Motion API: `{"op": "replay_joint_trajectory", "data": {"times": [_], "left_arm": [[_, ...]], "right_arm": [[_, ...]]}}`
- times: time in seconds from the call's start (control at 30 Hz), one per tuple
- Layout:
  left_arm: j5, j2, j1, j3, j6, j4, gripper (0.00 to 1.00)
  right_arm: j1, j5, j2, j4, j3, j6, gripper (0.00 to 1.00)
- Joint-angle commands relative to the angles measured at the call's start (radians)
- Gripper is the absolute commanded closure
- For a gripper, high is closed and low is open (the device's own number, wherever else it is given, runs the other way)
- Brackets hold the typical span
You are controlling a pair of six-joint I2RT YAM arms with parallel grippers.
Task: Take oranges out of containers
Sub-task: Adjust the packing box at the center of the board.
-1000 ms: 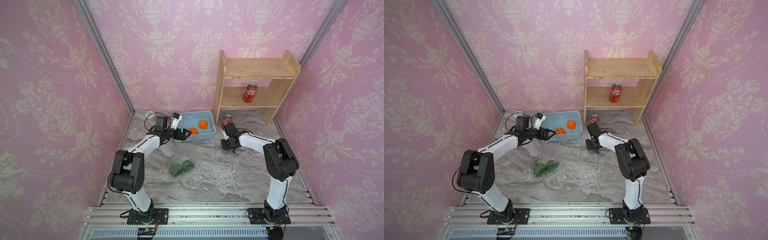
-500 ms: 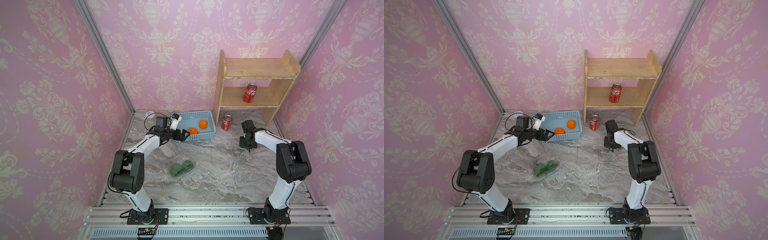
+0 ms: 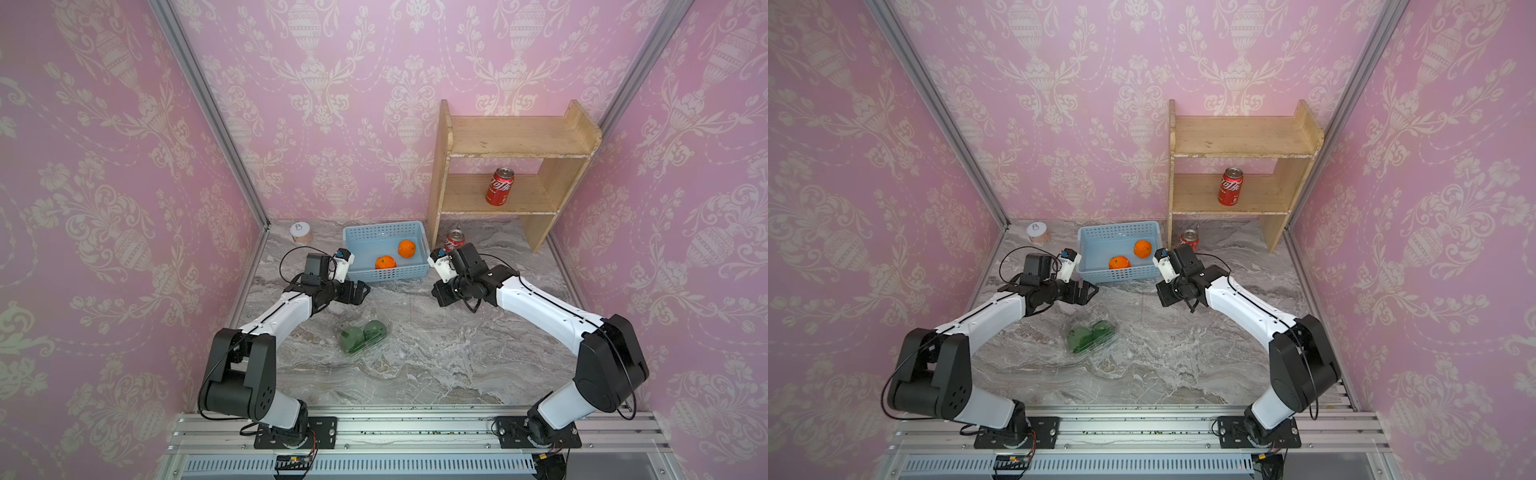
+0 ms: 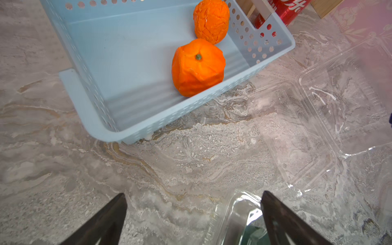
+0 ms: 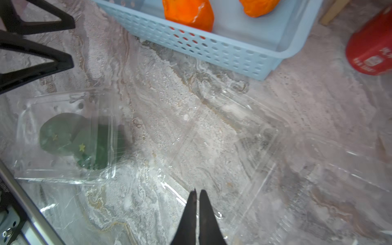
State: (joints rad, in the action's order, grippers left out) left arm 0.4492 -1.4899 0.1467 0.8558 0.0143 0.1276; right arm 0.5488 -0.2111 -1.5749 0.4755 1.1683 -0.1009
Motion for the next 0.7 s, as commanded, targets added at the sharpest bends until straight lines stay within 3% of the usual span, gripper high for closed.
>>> {"op": "replay_joint_trajectory", "data": {"times": [0.0, 0.27, 0.57, 0.67], "left_arm": [[0.001, 0.01, -0.006, -0.024, 0.047, -0.002, 0.01], [-0.013, 0.022, -0.005, -0.04, 0.076, 0.015, 0.01], [-0.03, 0.056, -0.003, -0.07, 0.106, 0.032, 0.01], [-0.058, 0.072, -0.003, -0.072, 0.107, 0.04, 0.01]], "right_arm": [[0.063, -0.12, 0.009, 0.003, -0.039, -0.001, 0.92], [0.207, -0.388, -0.066, -0.06, -0.067, -0.019, 0.92], [0.282, -0.407, -0.147, -0.126, -0.07, -0.072, 0.92], [0.279, -0.377, -0.19, -0.228, -0.089, -0.111, 0.93]]}}
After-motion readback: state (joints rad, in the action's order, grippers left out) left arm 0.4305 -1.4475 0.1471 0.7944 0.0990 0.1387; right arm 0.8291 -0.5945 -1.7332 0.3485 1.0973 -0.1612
